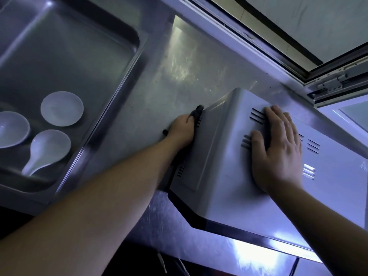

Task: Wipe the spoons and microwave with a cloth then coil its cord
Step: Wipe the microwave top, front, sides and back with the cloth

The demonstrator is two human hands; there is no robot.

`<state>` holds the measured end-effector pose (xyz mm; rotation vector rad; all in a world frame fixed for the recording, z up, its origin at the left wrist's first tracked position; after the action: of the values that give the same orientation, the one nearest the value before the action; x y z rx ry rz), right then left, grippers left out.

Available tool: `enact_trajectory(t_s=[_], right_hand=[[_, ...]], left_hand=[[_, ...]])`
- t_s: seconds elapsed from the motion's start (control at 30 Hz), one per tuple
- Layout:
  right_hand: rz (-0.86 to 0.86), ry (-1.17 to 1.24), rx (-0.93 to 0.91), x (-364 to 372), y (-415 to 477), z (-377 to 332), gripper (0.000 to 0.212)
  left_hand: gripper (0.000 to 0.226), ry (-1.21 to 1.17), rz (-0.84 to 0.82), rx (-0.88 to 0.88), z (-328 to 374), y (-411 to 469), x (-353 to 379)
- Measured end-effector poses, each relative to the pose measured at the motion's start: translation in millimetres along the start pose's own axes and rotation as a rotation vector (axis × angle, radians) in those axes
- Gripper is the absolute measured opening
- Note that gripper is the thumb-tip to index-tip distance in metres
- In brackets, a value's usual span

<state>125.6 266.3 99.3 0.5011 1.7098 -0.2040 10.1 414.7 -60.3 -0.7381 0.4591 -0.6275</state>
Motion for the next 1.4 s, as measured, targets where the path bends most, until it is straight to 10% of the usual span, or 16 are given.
enact_trajectory(t_s=[0.3, 0.7, 0.93, 1.4], right_hand=[[0.002, 0.007, 0.001, 1, 0, 2, 0.06], [-0.015, -0.003, 0.034, -1, 0, -2, 0.06], [-0.017, 0.016, 0.02, 0, 0, 1, 0.058], [0.008, 0.009, -0.003, 2, 2, 3, 0.059]], left_hand=[[0.039, -0.15, 0.0, -0.031, -22, -49, -5], [0.027, -0.331, -0.215, 0.561, 39, -99, -8], [0.037, -0.231, -0.014, 0.613, -43, -187, -20], [0.04, -0.169, 0.113, 0.191, -145, -158, 5]])
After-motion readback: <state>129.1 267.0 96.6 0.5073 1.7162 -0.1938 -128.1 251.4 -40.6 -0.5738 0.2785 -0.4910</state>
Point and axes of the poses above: each hand's wrist, its own y-axis towards the middle knuckle, its own x-axis out of the palm, z = x × y, the point moved 1 cm from there along y, towards the middle knuckle, and after that the axes turned 12 degrees about -x, right-handed, at the moved point
